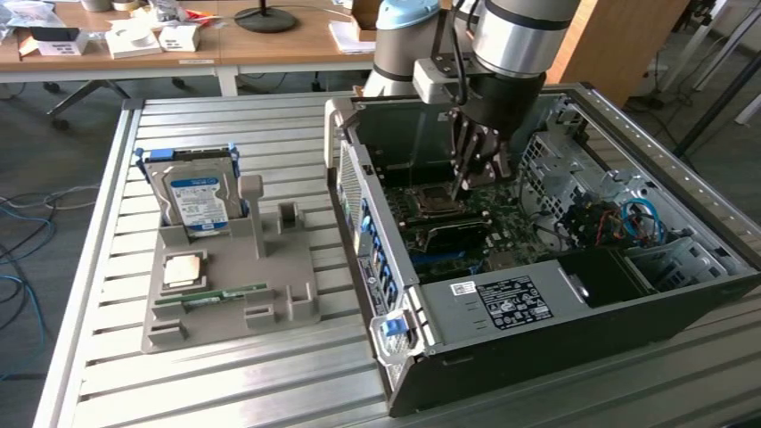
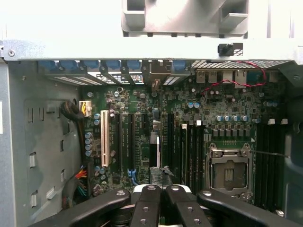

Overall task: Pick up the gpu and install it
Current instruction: 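Press down on the gpu until it lock into place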

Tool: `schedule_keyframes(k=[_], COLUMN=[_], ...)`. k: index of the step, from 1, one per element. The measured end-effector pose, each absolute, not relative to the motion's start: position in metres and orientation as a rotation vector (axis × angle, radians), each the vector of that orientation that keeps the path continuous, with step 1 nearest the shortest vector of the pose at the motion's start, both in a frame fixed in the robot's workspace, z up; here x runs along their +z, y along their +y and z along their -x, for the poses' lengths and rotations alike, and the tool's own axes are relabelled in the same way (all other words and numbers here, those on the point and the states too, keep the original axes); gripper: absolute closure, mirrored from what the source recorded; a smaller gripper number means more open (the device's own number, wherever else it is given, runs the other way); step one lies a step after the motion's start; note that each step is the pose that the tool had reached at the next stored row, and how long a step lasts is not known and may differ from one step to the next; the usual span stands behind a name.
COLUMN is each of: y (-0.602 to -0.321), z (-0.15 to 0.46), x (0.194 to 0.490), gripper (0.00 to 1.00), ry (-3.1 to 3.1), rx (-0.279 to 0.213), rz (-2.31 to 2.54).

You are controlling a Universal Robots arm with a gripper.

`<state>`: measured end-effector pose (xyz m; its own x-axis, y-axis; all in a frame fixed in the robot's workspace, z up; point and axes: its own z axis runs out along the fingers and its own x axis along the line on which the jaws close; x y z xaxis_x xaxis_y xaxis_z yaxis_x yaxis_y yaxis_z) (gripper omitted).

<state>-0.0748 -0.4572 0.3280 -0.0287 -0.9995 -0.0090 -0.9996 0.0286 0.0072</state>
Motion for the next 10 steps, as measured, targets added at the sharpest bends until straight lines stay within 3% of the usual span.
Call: schedule_keyframes(k=[10], y=[-0.4572], z=[0.0748], x=[0.3238], gripper=[0.89], ry=[2.252], rx=[0.018], rz=[2.189])
